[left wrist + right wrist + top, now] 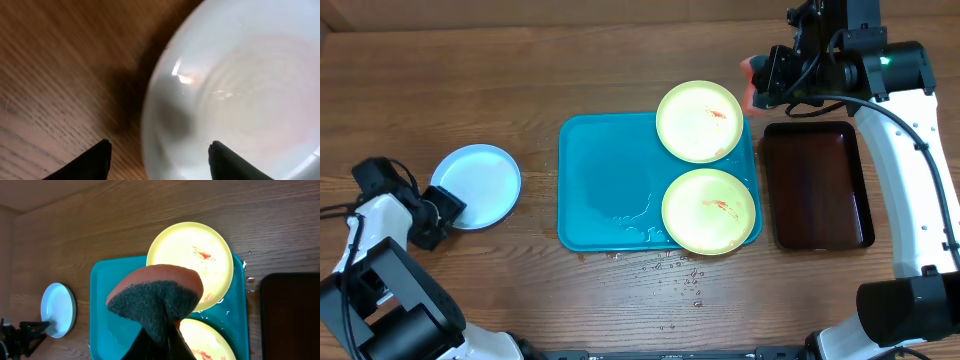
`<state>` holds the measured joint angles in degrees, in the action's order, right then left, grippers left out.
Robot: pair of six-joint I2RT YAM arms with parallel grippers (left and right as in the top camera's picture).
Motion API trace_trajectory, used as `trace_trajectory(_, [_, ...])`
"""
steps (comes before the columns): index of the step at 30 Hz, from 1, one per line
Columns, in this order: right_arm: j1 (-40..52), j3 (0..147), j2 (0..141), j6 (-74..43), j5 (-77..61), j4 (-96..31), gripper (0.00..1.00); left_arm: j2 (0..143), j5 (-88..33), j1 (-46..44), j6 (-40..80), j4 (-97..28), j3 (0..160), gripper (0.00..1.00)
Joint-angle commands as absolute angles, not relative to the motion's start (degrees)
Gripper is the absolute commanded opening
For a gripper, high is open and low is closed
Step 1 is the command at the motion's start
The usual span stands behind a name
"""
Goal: Clean dirty plates on tray and stack at the side
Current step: 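Lift the white plate and set it on the table left of tray, then grip the rim of the upper yellow plate with the left gripper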
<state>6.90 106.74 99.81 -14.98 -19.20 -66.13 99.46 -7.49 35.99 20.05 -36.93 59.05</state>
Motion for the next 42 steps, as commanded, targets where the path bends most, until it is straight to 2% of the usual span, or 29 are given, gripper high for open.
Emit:
trace_trajectory(1, [7.0, 107.0, 99.4, -14.7, -19.1, -66.0, 0.04, 99.4, -12.6, 34.7, 15.1, -40.7, 66.9, 0.66])
trace_trajectory(6, [7.0, 107.0, 99.4, -14.7, -19.1, -65.9, 0.04, 99.4, -21.6, 29.4, 7.9, -48.4, 76.7, 0.70])
trace_trajectory(9, [7.0, 107.0, 99.4, -14.7, -19.1, -65.9, 0.04, 99.4, -22.7, 22.5, 3.8, -51.5, 81.2, 0.73])
trace_trajectory(10, [7.0, 107.0, 99.4, -14.7, -19.0, -65.9, 0.04, 99.4, -22.4, 17.1, 2.4, -51.9, 83.0, 0.80])
trace_trajectory(14, [7.0, 107.0, 99.4, -14.7, -19.1, -66.2, 0.04, 99.5, -24.3, 5.1, 3.1, -47.4, 83.8, 1.00])
trace_trajectory(23, [7.0, 107.0, 99.4, -14.7, -19.1, -66.5, 0.04, 105.0, -14.3, -16.5, 15.4, -33.3, 85.7, 1.00])
trace_trajectory(35, [7.0, 107.0, 99.4, -14.7, -19.1, -66.6, 0.04, 125.0, -11.5, -26.0, 23.6, -42.9, 107.0, 1.00])
trace_trajectory(39, [7.0, 107.0, 99.4, -14.7, -19.1, -67.0, 0.04, 126.6, -11.4, -27.2, 27.7, -45.6, 107.0, 0.87])
trace_trajectory(41, [7.0, 107.0, 99.4, -14.7, -19.1, -67.2, 0.04, 127.2, -11.3, -27.6, 28.8, -46.5, 107.0, 0.70])
trace_trajectory(42, [7.0, 107.0, 99.4, -14.7, -19.1, -67.3, 0.04, 127.7, -11.0, -27.6, 29.2, -46.7, 107.0, 0.65])
